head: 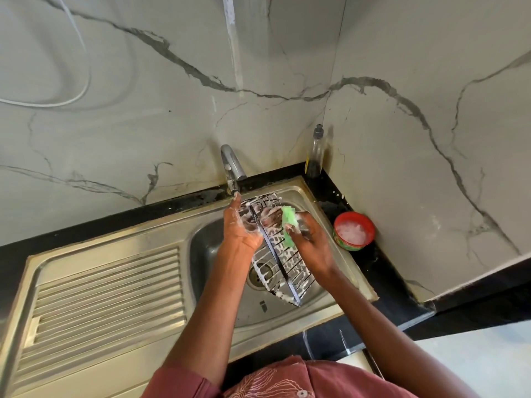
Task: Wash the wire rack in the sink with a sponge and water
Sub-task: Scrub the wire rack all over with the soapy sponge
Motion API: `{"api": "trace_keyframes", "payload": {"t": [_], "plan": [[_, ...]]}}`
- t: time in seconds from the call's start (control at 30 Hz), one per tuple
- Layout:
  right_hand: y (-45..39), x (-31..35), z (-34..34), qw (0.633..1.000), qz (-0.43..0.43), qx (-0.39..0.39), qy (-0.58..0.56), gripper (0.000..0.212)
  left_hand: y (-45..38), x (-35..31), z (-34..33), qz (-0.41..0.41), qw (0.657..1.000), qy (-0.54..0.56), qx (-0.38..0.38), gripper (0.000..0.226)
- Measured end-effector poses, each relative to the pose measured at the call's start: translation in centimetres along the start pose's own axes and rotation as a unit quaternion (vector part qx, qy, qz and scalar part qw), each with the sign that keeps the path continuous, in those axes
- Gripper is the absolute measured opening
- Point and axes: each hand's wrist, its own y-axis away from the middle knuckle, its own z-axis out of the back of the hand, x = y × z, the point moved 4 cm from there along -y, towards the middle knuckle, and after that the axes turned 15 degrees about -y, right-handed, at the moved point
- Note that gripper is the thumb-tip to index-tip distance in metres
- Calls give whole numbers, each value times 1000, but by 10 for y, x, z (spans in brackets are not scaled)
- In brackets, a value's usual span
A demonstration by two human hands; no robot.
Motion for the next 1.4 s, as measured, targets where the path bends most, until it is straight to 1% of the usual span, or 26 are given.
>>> {"api": "trace_keyframes", "payload": {"t": [0.07, 0.1, 0.17, 0.2, 0.23, 0.27, 0.3, 0.37, 0.4, 0.47, 0.53, 0.6, 0.7, 0.77, 0.8, 0.9, 0.93, 0.97, 1.0, 1.03, 1.1, 1.13, 1.2, 1.3, 1.33, 1.4], "plan": [[-3, 3, -4, 999, -11, -4, -44, 33, 6, -2, -7, -60, 994, -86, 18, 83], [-5, 4, -5, 998, -12, -12, -56, 31, 8, 0, -10, -85, 986, -139, 21, 84], [-11, 6, -4, 995, -24, -56, -81, 25, 9, 9, -12, -119, 962, -245, 32, 88], [-14, 6, -2, 991, -37, -82, -98, 21, 9, 16, -11, -133, 948, -284, 48, 84], [-18, 6, -1, 987, -49, -100, -112, 19, 13, 20, -10, -145, 942, -297, 52, 81], [-21, 6, -1, 984, -59, -112, -123, 20, 14, 27, -6, -136, 945, -294, 51, 80], [-24, 7, -1, 982, -65, -118, -130, 20, 17, 32, -4, -113, 956, -265, 54, 80], [-27, 13, -3, 985, -56, -119, -109, 21, 23, 39, -5, -81, 971, -211, 76, 71], [-28, 16, -4, 990, -43, -113, -73, 23, 23, 42, -5, -69, 976, -189, 87, 69], [-27, 23, -7, 994, -11, -100, 53, 32, 18, 43, -2, -49, 984, -156, 68, 67], [-25, 25, -12, 985, 24, -79, 154, 41, 16, 42, -2, -49, 987, -141, 59, 69], [-21, 25, -17, 978, 51, -64, 194, 42, 14, 41, -4, -55, 987, -134, 75, 71], [-17, 36, -10, 959, 114, -108, 237, 39, 14, 37, -11, -78, 984, -104, 119, 63], [-21, 46, 1, 937, 166, -139, 273, 36, 13, 38, -13, -70, 984, -102, 130, 59], [-22, 50, 4, 930, 181, -140, 289, 36, 13, 39, -14, -65, 984, -100, 135, 60], [-21, 47, -1, 921, 169, -86, 340, 45, 11, 37, -11, -68, 987, -102, 106, 60], [-18, 42, -8, 922, 155, -62, 350, 48, 11, 37, -11, -66, 988, -102, 100, 67], [-13, 37, -17, 923, 145, -33, 355, 49, 8, 40, -8, -60, 989, -102, 84, 80], [-7, 33, -28, 923, 142, 4, 358, 48, 4, 43, -5, -55, 991, -93, 85, 91], [0, 31, -39, 919, 152, 41, 361, 43, 3, 45, -5, -51, 992, -72, 94, 93], [10, 30, -50, 902, 197, 89, 374, 34, -1, 47, -1, -53, 993, -42, 101, 79], [10, 32, -49, 898, 205, 95, 378, 34, -4, 48, 2, -52, 993, -36, 99, 77], [0, 34, -37, 899, 195, 58, 388, 37, 2, 44, 3, -47, 995, -41, 80, 71], [-13, 37, -11, 899, 162, -35, 404, 46, 6, 38, -2, -61, 992, -57, 96, 60], [-12, 38, -9, 901, 157, -46, 403, 47, 6, 37, -2, -66, 992, -49, 94, 58], [0, 35, -18, 901, 178, -21, 396, 47, 2, 35, -1, -76, 993, -24, 90, 58]]}}
